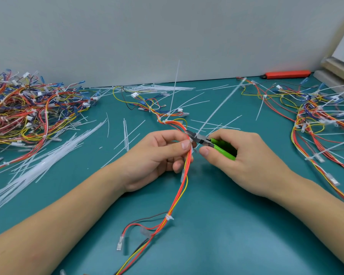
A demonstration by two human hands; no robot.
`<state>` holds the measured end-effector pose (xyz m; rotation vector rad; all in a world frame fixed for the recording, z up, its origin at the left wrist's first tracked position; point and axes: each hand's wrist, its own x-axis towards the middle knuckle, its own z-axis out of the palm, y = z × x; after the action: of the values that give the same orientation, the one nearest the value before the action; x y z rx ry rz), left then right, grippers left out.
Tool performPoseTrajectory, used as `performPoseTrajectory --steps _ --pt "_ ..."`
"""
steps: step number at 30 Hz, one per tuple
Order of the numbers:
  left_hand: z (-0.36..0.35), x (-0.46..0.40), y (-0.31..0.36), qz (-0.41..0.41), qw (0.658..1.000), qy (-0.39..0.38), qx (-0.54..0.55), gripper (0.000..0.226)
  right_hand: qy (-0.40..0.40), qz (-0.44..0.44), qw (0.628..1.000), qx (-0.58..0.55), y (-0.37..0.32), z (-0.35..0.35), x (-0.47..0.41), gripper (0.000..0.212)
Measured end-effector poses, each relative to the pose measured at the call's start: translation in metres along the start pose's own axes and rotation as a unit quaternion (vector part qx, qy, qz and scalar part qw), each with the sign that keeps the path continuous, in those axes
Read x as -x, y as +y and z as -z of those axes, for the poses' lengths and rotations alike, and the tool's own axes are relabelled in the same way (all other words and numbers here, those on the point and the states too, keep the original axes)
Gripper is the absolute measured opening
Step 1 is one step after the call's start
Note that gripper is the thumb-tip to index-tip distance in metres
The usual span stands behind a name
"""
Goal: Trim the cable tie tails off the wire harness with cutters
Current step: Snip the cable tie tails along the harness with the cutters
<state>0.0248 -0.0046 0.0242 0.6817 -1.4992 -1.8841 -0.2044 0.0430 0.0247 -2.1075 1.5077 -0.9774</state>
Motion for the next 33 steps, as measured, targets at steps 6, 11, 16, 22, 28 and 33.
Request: performPoseTrajectory --steps 6,11,16,22,28,33 --pt "0.0001 -0.0012 0.0002 0.000 1.000 0.000 -0.004 0.007 0.015 0.012 1.000 -0.012 0.0007 -0.0015 -0.0004 0.028" --pt "-0.0005 -0.0008 0.0009 0.001 1.000 -0.003 0.000 0.010 0.019 0.008 1.000 -0.012 -0.0007 -0.0024 -0.0006 0.030" --pt "0.0000 -0.0007 0.0005 0.000 1.000 -0.005 0.002 0.009 0.021 0.005 1.000 -0.004 -0.0012 -0.0022 0.0000 0.030" --pt "0.0001 -0.0010 0.0001 0.002 1.000 -0.006 0.005 0.010 0.030 0.010 0.999 0.016 -0.0024 -0.0001 -0.0007 0.036" --pt "0.0001 0.0004 0.0006 0.004 1.000 -0.010 -0.007 0.009 0.044 0.007 0.998 0.033 -0.0038 0.0056 0.0001 0.050" --pt "-0.0008 0.0003 0.0014 0.004 1.000 -0.013 -0.004 0.014 0.056 0.020 0.996 0.058 -0.0040 0.0039 -0.0005 0.044"
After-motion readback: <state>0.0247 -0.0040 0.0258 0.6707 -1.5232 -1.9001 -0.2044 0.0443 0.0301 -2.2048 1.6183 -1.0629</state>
